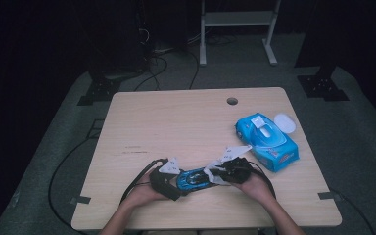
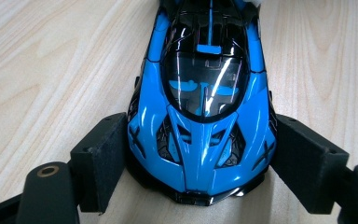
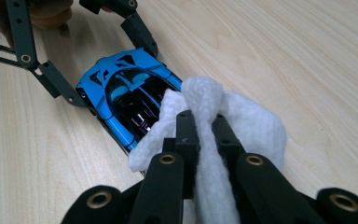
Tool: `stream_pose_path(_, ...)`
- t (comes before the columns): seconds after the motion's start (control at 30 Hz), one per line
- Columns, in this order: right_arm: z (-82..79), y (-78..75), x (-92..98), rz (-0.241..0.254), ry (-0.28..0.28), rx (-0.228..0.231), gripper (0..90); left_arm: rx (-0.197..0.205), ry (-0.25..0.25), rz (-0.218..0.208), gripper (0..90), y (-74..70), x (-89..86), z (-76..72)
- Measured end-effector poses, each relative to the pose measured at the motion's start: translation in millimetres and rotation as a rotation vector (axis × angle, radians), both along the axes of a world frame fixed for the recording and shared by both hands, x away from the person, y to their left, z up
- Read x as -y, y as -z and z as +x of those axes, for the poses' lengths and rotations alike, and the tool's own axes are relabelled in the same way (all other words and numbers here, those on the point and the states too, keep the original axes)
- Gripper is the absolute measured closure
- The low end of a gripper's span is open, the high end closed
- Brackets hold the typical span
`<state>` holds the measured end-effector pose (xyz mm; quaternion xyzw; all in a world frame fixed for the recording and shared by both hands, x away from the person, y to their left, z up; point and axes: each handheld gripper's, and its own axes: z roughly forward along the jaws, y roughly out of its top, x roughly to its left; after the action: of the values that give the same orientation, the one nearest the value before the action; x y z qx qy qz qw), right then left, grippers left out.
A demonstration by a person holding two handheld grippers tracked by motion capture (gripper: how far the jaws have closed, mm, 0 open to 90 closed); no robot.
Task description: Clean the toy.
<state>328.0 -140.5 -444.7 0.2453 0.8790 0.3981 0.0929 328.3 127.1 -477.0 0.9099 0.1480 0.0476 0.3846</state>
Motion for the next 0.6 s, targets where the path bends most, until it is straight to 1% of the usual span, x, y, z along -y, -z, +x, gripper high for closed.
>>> stream_pose_path(0.1, -3.4, -2.3, -9.1, -0.007, -0.026, 0.006, 83.9, 0.017, 0.003, 0.002, 23.5, 0.7, 2.9, -0.8)
stream_pose_path(0.13, -5.7, -2.3, -22.3, -0.018, -0.055, 0.006, 83.9, 0.027, -0.001, 0.011, 23.9, 0.8, 5.2, -1.8)
stream_pose_path(0.17, -6.8, -2.2, -29.8, -0.026, -0.068, 0.015, 83.9, 0.031, -0.002, 0.008, 24.0, 1.1, 6.1, -2.2)
stream_pose_path(0.2, -7.1, -3.0, -36.1, -0.019, -0.077, 0.023, 83.9, 0.034, -0.002, 0.010, 24.1, 1.2, 6.3, -2.4)
stream_pose_path(0.23, -6.0, -4.0, -42.0, -0.003, -0.095, 0.003, 83.9, 0.036, -0.003, 0.010, 24.0, 1.3, 6.5, -2.7)
stream_pose_path(0.27, -5.3, -3.3, -49.0, 0.008, -0.110, -0.014, 83.8, 0.036, -0.003, 0.011, 24.0, 1.2, 6.4, -2.8)
stream_pose_path(0.3, -5.3, -1.4, -56.0, 0.002, -0.125, -0.014, 83.6, 0.031, -0.006, 0.008, 23.9, 1.3, 6.0, -2.9)
stream_pose_path(0.33, -5.3, -1.4, -56.0, 0.002, -0.125, -0.014, 83.6, 0.031, -0.006, 0.008, 23.4, 1.3, 6.0, -2.9)
stream_pose_path(0.4, -5.8, 3.0, -65.4, -0.006, -0.145, -0.014, 82.8, 0.016, -0.011, 0.010, 21.6, 1.0, 3.3, -1.7)
stream_pose_path(0.43, -5.5, 3.5, -65.9, 0.004, -0.146, -0.021, 82.8, 0.009, -0.016, 0.011, 17.8, 1.2, 1.4, -0.8)
stream_pose_path(0.47, -4.0, 2.5, -62.5, -0.003, -0.146, -0.022, 83.0, -0.001, -0.013, 0.009, 16.8, 0.6, -1.5, 0.8)
stream_pose_path(0.5, -2.3, 2.3, -59.4, 0.004, -0.138, -0.030, 83.3, -0.007, -0.011, 0.007, 17.0, 0.4, -2.2, 1.5)
stream_pose_path(0.53, -2.3, 2.3, -59.4, 0.004, -0.138, -0.030, 83.3, -0.007, -0.011, 0.007, 18.1, 0.4, -2.2, 1.5)
stream_pose_path(0.57, -0.5, 2.7, -56.7, 0.019, -0.133, -0.046, 83.5, -0.008, -0.002, 0.003, 18.1, 0.1, -2.3, 1.4)
stream_pose_path(0.6, 0.8, 3.0, -55.3, 0.031, -0.132, -0.058, 83.6, -0.002, 0.009, 0.005, 22.7, -0.7, -1.9, 0.5)
